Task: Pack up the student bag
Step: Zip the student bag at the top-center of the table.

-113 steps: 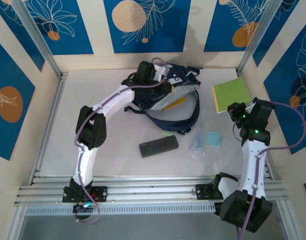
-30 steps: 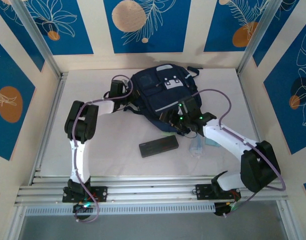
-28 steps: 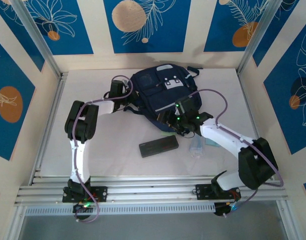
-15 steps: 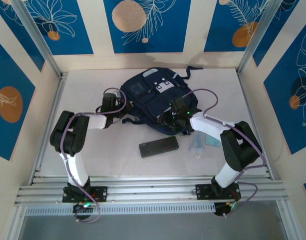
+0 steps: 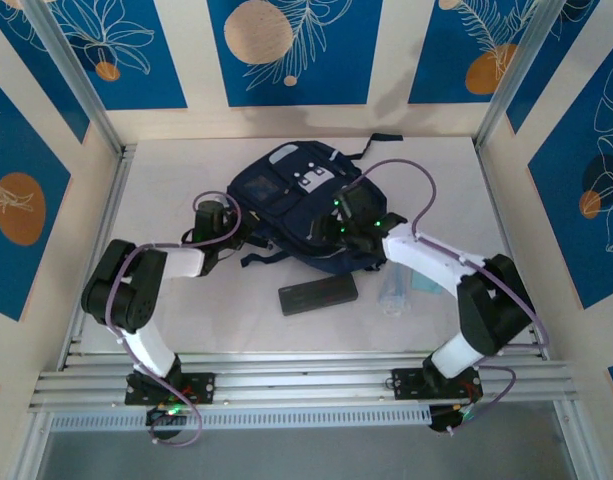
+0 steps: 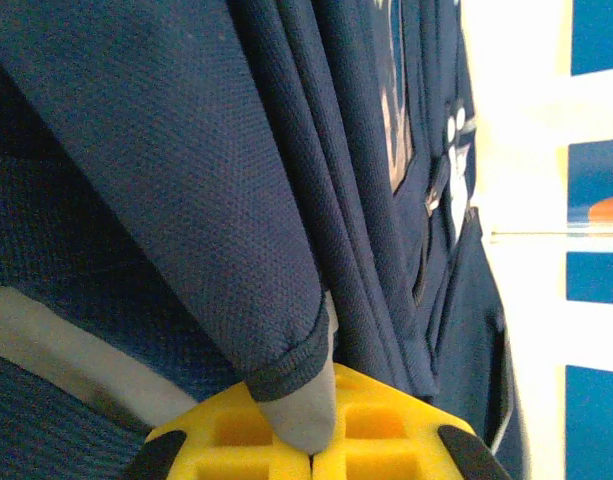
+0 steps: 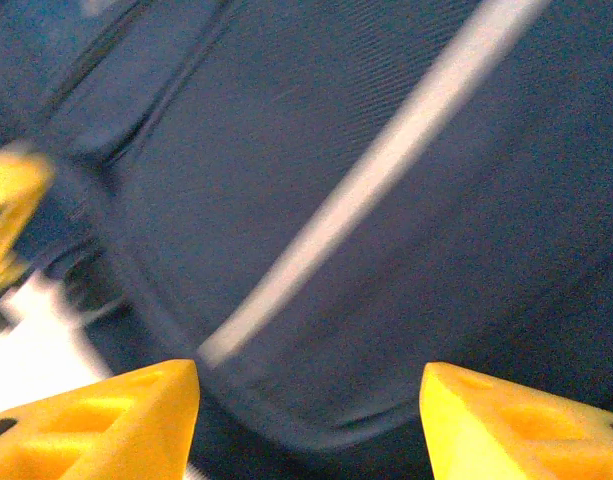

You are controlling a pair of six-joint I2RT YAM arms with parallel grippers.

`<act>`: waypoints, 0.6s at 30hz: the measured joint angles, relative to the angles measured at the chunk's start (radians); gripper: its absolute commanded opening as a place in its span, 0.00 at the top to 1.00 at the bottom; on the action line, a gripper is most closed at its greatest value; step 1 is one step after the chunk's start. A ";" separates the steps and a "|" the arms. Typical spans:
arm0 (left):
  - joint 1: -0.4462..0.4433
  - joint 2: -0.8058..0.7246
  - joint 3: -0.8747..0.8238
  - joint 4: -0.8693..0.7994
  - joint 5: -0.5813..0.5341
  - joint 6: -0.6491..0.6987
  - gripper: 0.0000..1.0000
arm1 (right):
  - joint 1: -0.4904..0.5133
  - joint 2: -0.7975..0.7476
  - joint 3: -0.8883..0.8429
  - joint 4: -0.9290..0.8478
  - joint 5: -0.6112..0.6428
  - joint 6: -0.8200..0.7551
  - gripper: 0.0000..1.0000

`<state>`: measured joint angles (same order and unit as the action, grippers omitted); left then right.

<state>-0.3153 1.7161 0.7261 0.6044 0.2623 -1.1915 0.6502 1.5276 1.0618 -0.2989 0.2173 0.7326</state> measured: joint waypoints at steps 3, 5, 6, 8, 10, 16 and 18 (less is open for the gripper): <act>-0.025 -0.037 0.000 -0.004 -0.019 -0.015 1.00 | 0.107 -0.020 -0.005 0.069 -0.037 0.008 0.39; -0.039 -0.059 0.000 -0.009 -0.028 -0.021 1.00 | 0.152 -0.003 -0.005 0.125 -0.055 0.023 0.38; -0.045 -0.069 0.000 -0.011 -0.031 -0.024 1.00 | 0.164 0.014 -0.005 0.155 -0.061 0.031 0.38; -0.055 -0.083 -0.002 -0.017 -0.039 -0.032 1.00 | 0.178 0.064 -0.004 0.211 -0.064 0.046 0.38; -0.064 -0.096 -0.008 -0.023 -0.051 -0.034 1.00 | 0.193 0.121 -0.004 0.256 -0.056 0.062 0.38; -0.074 -0.126 -0.039 -0.057 -0.090 -0.034 1.00 | 0.231 0.216 -0.004 0.314 0.024 0.105 0.41; -0.074 -0.134 -0.040 -0.068 -0.097 -0.034 1.00 | 0.245 0.241 -0.001 0.339 0.066 0.111 0.42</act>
<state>-0.3893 1.5822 0.6865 0.5362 0.1658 -1.2255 0.8951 1.7691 1.0607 0.0399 0.2836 0.8433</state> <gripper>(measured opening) 0.053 0.589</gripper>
